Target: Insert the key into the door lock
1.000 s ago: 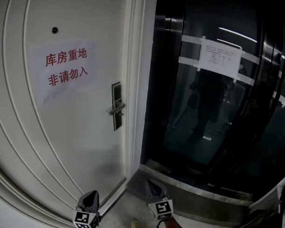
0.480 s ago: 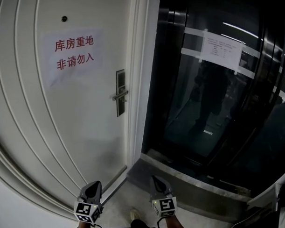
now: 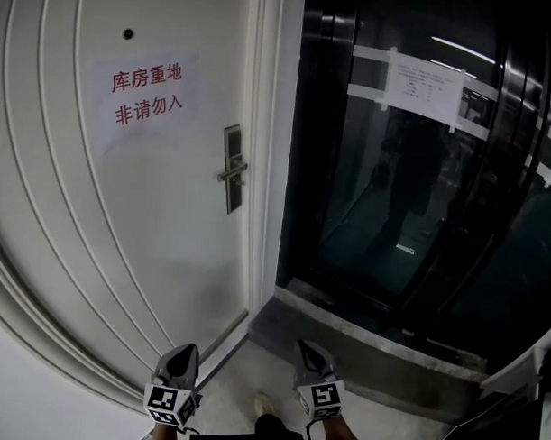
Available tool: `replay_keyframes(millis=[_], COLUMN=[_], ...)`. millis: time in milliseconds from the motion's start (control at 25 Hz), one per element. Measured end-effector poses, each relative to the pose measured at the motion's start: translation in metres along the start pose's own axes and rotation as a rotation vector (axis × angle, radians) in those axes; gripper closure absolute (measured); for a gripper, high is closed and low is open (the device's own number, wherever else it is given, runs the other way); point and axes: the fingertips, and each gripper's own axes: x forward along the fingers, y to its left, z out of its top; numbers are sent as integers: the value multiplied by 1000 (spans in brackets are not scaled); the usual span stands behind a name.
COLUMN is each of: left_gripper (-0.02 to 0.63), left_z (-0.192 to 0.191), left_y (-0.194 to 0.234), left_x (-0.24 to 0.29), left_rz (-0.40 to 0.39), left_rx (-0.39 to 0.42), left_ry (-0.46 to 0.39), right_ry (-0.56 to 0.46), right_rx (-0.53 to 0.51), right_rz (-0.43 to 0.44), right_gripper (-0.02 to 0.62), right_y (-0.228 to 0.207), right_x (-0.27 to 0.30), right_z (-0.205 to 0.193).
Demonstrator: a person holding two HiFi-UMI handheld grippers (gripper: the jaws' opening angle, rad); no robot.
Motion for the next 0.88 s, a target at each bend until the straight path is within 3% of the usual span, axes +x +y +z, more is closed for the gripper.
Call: replay_keyframes(millis=[640,880], left_gripper=[604,604], left_z=[-7,-8], left_y=[-33,-26], left_x=[-13,-13], left_rz=[-36,-10], left_rx=[-29,6], left_ry=[30,20], right_ry=[-8,-3], right_rx=[17,16], right_rz=[-10,-6], right_gripper=[594,594], right_y=[-5,-5], right_x=[-34,-34], right_z=[-1,-4])
